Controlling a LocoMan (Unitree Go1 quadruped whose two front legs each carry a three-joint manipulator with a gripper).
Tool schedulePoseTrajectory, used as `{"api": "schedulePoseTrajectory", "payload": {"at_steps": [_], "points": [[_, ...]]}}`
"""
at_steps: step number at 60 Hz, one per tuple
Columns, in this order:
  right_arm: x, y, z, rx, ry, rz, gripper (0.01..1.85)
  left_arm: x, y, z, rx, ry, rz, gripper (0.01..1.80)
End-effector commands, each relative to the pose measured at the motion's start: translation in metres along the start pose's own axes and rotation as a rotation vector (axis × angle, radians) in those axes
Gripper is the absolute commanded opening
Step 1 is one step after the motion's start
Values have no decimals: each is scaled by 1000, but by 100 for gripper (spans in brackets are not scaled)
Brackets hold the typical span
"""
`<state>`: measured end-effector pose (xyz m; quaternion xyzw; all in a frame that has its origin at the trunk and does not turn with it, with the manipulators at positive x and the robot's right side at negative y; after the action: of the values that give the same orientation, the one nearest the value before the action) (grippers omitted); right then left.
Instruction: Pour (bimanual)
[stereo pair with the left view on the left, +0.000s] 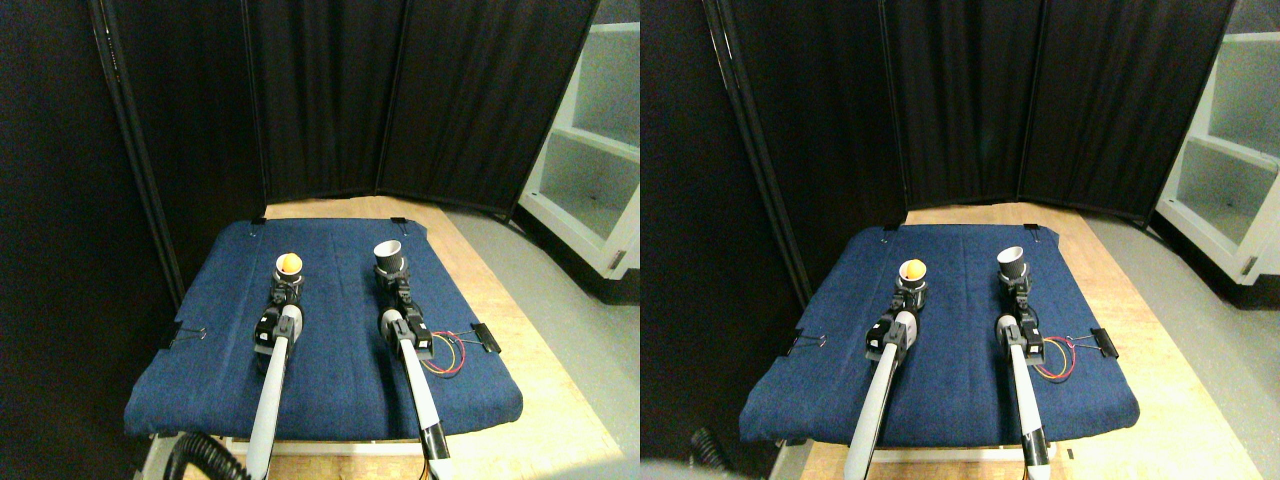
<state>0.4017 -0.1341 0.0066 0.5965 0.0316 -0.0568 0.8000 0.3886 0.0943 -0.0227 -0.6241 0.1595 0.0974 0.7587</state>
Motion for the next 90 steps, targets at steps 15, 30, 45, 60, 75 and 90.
{"api": "schedulePoseTrajectory", "payload": {"at_steps": [15,30,45,60,75,90], "points": [[-1,-2,-2,73,-16,3,35,7,-1,-5,-30,4,-30,33],[-6,-11,-3,93,-60,-17,33,10,2,-5,-41,-12,-28,33],[-7,-31,1,175,-77,-61,33,12,5,-5,-48,-16,-15,33],[-8,-45,2,230,-108,-126,33,14,7,-6,-51,-24,-7,33],[-7,-43,2,206,-105,-142,33,15,11,-5,-42,-53,9,33],[-5,-37,2,210,-68,-205,34,17,12,-2,-28,-63,15,33]]}}
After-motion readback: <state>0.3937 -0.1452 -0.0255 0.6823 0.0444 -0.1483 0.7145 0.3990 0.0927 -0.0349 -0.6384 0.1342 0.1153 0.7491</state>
